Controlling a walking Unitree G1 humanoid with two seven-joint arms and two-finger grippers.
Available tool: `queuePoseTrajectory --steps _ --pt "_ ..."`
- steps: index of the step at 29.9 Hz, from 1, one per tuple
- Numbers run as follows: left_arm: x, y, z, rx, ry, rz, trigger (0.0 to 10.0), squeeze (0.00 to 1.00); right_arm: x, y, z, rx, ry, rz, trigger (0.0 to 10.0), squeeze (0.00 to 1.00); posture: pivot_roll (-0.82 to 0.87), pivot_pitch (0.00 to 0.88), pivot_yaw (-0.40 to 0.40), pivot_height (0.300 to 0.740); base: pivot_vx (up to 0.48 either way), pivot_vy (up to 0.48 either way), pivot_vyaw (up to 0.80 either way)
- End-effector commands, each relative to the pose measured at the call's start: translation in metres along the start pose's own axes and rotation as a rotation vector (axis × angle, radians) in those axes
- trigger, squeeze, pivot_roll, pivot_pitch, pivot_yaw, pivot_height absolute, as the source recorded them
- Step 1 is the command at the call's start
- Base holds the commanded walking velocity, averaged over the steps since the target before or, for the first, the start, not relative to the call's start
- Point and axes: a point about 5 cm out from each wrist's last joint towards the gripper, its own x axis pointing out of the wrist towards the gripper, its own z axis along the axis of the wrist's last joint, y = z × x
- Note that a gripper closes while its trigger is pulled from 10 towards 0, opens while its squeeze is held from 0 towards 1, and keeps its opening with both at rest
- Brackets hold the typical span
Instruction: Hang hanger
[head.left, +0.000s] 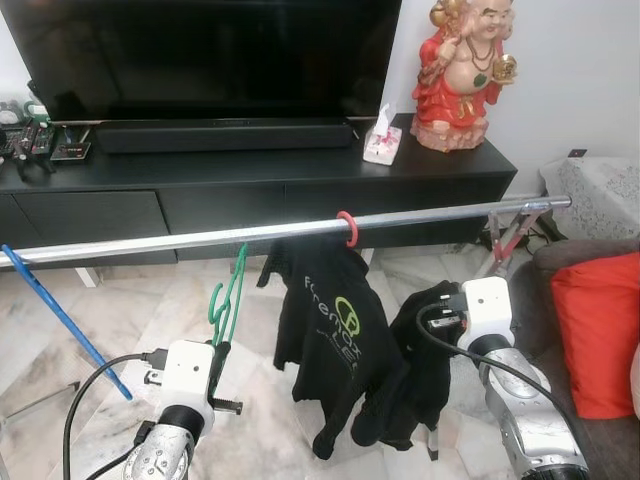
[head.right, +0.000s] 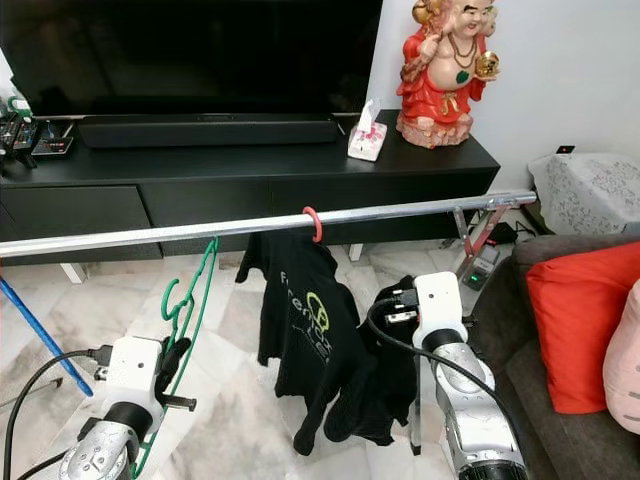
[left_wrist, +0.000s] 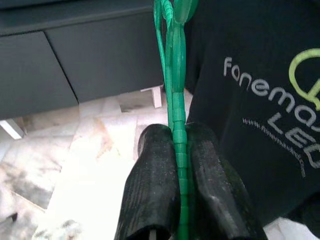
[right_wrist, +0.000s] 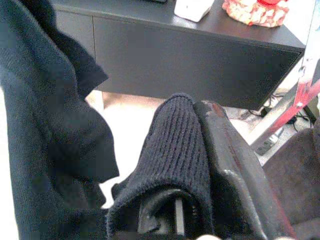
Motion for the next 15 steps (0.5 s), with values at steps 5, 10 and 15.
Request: queuePoseTrajectory --steps 5,10,15 --pt "0.0001 -0.0013 -0.0020 0.003 0.006 -0.001 10.0 0.00 0.0019 -0.0016 0.0152 -0.010 -0.055 -0.009 10.0 0.00 0.06 0.000 -0.099 0.716 -0.353 0.000 0.00" --pt "0.0001 -0.0022 -0.0024 0.000 0.008 -0.001 10.0 0.00 0.0021 -0.0016 0.0154 -0.019 -0.054 -0.008 10.0 0.00 0.06 0.000 -0.099 0.716 -0.363 0.000 0.00" --pt "0.0006 -0.0035 -0.0022 -0.002 0.010 -0.005 10.0 0.00 0.0031 -0.0013 0.0174 -0.021 -0.059 -0.006 10.0 0.00 0.05 0.000 -0.100 0.716 -0.364 0.000 0.00"
